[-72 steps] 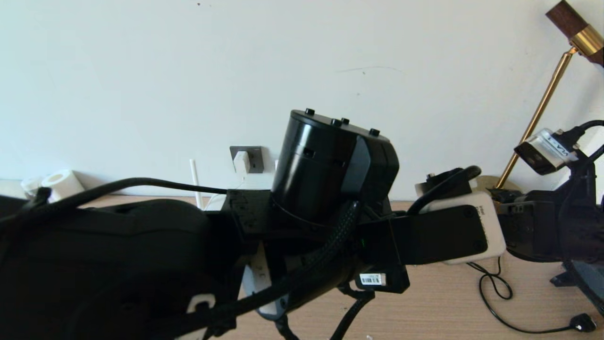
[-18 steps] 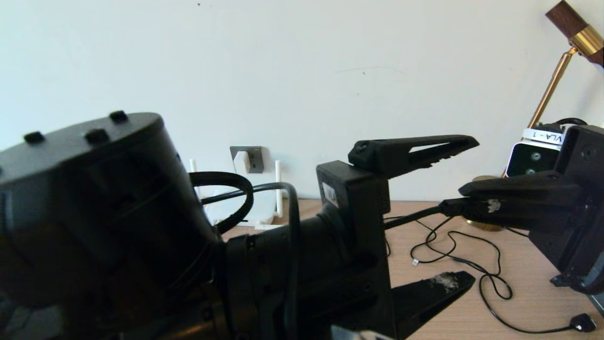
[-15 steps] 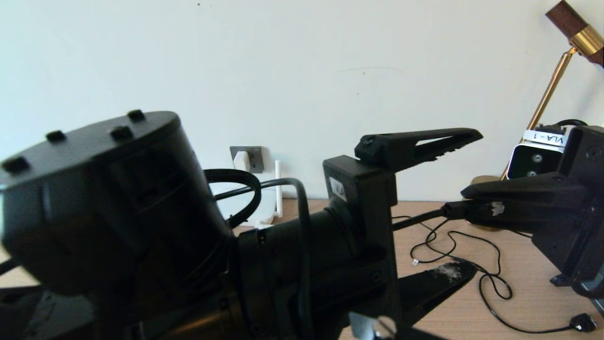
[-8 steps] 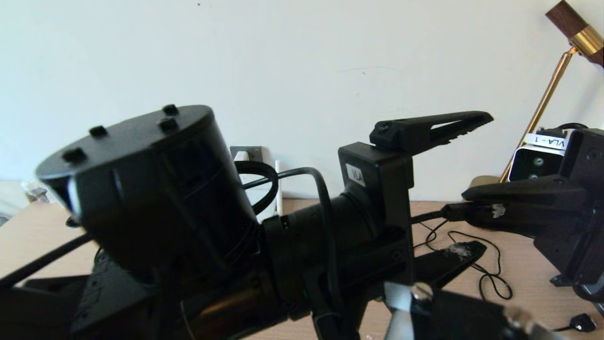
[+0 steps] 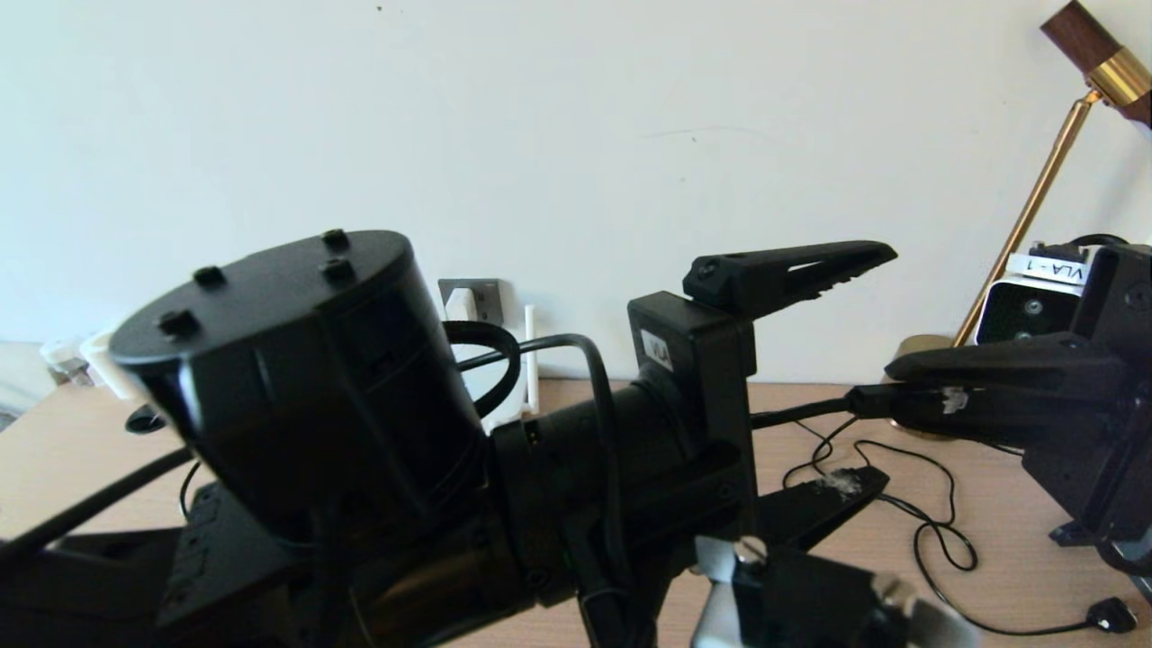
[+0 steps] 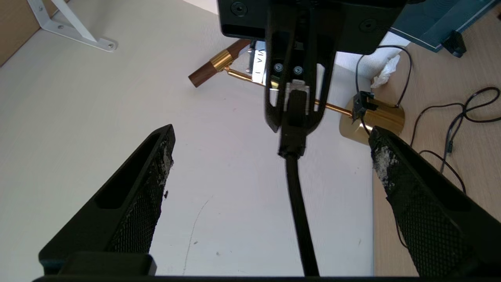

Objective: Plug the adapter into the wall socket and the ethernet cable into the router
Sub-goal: Plug cable into router interface

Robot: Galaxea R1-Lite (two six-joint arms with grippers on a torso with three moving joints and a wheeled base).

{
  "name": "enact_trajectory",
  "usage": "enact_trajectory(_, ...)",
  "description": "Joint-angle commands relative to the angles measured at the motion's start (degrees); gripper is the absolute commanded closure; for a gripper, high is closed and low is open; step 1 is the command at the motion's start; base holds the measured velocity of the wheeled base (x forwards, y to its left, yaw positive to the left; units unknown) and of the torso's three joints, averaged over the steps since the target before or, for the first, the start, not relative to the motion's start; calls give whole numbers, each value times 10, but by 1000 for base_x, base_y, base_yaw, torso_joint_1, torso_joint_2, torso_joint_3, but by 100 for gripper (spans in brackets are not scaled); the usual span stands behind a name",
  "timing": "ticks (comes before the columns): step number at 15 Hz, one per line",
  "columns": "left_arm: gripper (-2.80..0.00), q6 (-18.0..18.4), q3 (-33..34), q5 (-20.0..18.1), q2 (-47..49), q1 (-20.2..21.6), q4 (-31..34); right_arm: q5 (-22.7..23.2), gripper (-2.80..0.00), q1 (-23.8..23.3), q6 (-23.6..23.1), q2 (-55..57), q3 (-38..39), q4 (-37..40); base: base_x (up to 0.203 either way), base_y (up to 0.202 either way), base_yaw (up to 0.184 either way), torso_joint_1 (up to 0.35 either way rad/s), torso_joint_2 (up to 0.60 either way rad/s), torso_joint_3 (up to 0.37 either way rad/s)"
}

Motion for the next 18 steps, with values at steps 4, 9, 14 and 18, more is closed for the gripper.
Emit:
enact_trajectory(4,-280,3,-1,-1,0,0,-12,2,0,0,5,3,0,-2,0,0,0,0,0,0)
enact_trajectory(9,0,2,-1,-7,2,-2,-12,-3,0,-1,4,3,-1,-2,0,0,0,0,0,0)
enact_trajectory(14,0,2,6,-7,4,-10,-12,-6,0,-1,4,4,-2,-3,0,0,0,0,0,0)
enact_trajectory(18,0,2,10,-7,5,-10,-12,-6,0,-1,4,1,-1,-3,0,0,0,0,0,0)
